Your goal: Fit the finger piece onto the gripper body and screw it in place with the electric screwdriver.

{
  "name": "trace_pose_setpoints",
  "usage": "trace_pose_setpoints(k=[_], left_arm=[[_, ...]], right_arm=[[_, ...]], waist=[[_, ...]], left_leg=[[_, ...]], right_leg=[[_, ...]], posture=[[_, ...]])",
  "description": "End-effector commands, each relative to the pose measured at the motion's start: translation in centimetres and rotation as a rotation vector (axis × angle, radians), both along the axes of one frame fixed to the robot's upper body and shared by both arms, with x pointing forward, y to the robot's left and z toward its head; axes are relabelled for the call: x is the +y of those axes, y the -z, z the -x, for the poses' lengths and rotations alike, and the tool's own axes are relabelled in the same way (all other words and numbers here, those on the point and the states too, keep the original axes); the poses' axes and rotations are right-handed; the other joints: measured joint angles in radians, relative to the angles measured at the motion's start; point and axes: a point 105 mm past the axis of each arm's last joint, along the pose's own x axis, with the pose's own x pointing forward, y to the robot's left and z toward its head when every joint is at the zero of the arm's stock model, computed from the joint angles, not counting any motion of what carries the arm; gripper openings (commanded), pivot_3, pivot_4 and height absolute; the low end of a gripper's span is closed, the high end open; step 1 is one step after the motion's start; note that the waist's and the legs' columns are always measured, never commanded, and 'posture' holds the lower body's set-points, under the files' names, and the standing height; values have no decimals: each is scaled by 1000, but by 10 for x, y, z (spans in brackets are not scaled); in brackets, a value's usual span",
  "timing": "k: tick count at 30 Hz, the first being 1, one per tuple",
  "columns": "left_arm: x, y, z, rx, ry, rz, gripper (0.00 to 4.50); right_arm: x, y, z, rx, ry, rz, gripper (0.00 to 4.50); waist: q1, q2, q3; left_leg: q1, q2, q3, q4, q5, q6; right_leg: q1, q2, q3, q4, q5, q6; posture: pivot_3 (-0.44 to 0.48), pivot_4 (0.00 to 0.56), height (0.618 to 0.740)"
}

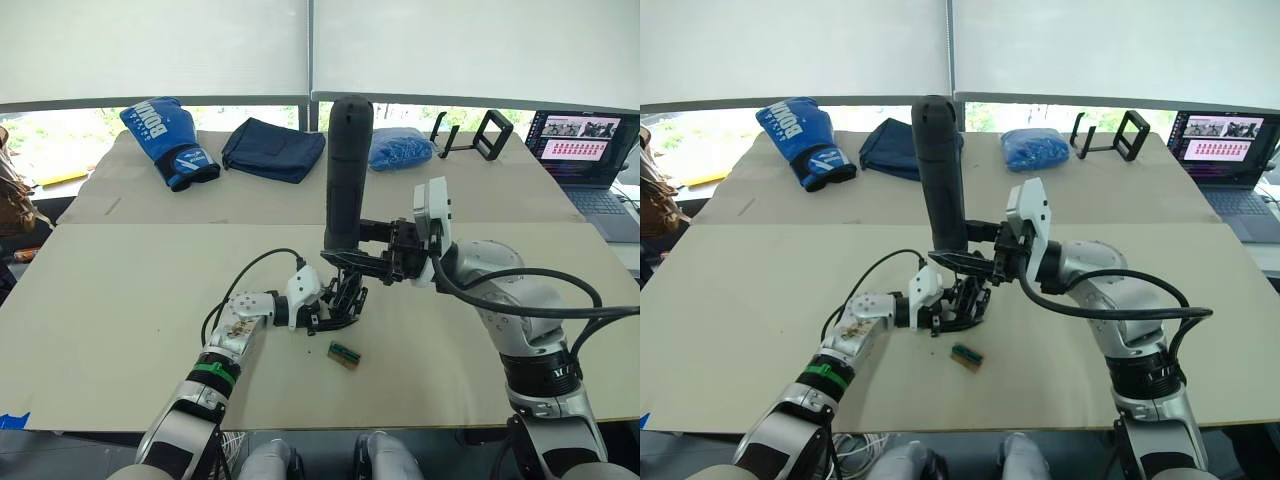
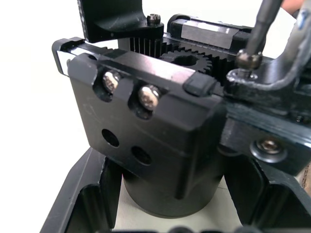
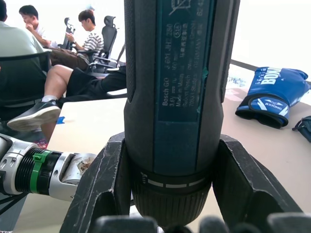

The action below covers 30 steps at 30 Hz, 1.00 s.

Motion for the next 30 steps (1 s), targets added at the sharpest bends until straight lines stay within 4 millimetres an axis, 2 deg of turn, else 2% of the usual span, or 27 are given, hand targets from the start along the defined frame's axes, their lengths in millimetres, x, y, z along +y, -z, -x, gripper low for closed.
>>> trace_pose_setpoints(k=[1,15,30], left_arm=[[-1,-1,-3,0,-8,4,2399],[0,2,-1,8,-6,0,2399],[-1,3,2,14,4,-2,2399]], right_arm=[[-2,32,-4,148,29,64,1907],[12,45,6,119,3,104,1907],[-3,44,-19,111,95,94,1907]], waist=[[0,0,-1],[0,-1,-4],[-1,-3,-6]], left_leg=[[0,0,0,0,0,0],[1,0,-1,-1,-1,1],[2,1,-1,-1,-1,2]], right_leg=[[0,0,0,0,0,0],[1,-1,0,-1,0,0],[1,-2,0,-1,0,0]], posture=[[0,150,740],[0,150,740],[0,150,740]])
